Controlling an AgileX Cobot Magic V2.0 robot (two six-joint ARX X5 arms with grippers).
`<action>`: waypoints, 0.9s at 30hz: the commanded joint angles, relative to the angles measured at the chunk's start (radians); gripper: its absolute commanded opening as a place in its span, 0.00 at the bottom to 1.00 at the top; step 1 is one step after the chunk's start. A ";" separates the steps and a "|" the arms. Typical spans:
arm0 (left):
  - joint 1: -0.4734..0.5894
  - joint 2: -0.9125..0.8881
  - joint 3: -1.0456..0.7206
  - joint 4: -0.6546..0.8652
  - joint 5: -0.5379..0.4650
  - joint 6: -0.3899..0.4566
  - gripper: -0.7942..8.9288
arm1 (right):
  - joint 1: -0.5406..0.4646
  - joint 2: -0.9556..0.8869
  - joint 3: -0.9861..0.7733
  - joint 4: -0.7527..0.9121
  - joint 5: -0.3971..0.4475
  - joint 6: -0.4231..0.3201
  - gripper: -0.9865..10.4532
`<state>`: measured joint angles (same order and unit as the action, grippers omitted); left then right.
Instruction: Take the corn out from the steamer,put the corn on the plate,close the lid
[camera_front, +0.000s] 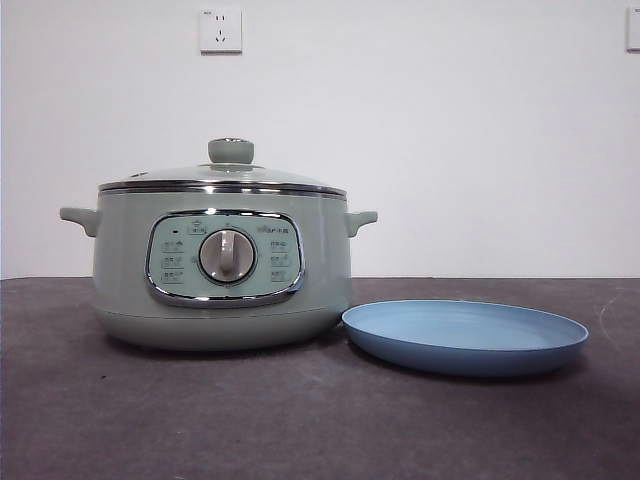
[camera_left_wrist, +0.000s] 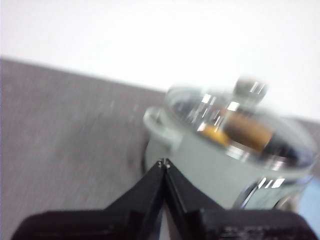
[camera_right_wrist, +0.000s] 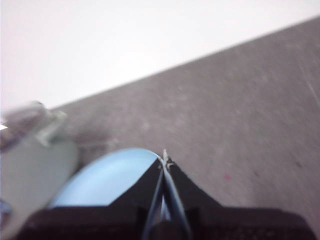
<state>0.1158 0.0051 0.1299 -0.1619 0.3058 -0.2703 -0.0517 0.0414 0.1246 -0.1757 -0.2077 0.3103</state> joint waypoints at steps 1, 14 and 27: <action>0.003 0.005 0.054 0.009 0.016 -0.044 0.08 | 0.002 0.042 0.066 0.013 -0.032 0.018 0.08; 0.003 0.209 0.385 -0.154 0.229 -0.026 0.08 | 0.003 0.450 0.522 -0.203 -0.312 -0.117 0.08; 0.002 0.516 0.710 -0.489 0.433 0.177 0.08 | 0.087 0.811 0.955 -0.706 -0.492 -0.436 0.08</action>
<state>0.1158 0.5156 0.8318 -0.6342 0.7330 -0.1570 0.0254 0.8459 1.0664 -0.8604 -0.6899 -0.0715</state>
